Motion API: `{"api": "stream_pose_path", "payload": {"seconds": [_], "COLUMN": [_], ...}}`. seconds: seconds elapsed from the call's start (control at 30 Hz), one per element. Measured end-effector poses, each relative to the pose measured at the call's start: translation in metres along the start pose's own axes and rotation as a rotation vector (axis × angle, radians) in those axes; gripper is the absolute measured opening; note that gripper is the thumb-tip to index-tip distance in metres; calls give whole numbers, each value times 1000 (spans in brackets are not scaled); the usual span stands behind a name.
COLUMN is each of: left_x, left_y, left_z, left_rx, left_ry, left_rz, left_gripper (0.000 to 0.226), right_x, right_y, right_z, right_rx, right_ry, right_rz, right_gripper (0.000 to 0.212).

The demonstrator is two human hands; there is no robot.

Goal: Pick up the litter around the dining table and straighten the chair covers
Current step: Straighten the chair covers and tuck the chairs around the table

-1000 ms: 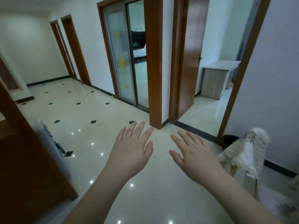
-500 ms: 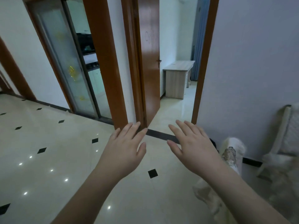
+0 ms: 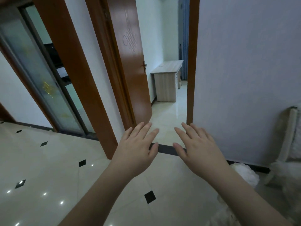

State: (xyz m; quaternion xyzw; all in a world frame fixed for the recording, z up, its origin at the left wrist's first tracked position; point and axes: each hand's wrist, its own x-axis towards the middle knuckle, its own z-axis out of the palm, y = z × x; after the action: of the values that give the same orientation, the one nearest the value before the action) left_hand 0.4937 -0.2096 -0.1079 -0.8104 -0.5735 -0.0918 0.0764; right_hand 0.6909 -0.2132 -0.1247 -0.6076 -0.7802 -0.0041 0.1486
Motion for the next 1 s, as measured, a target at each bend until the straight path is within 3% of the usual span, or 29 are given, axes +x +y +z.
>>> {"api": "stream_pose_path", "payload": {"seconds": [0.33, 0.67, 1.0], "left_x": [146, 307, 440], "left_y": [-37, -104, -23], "left_z": [57, 105, 154], "left_rx": [-94, -27, -165], "left_ry": [-45, -41, -34], "left_rz": [62, 277, 592], "left_gripper": [53, 55, 54], "right_x": [111, 257, 289], "right_y": [40, 66, 177], "right_z": [35, 68, 81], "right_rx": [-105, -143, -298], "right_ry": [-60, -26, 24], "right_rz": [116, 297, 628], "right_gripper": [59, 58, 64]}}
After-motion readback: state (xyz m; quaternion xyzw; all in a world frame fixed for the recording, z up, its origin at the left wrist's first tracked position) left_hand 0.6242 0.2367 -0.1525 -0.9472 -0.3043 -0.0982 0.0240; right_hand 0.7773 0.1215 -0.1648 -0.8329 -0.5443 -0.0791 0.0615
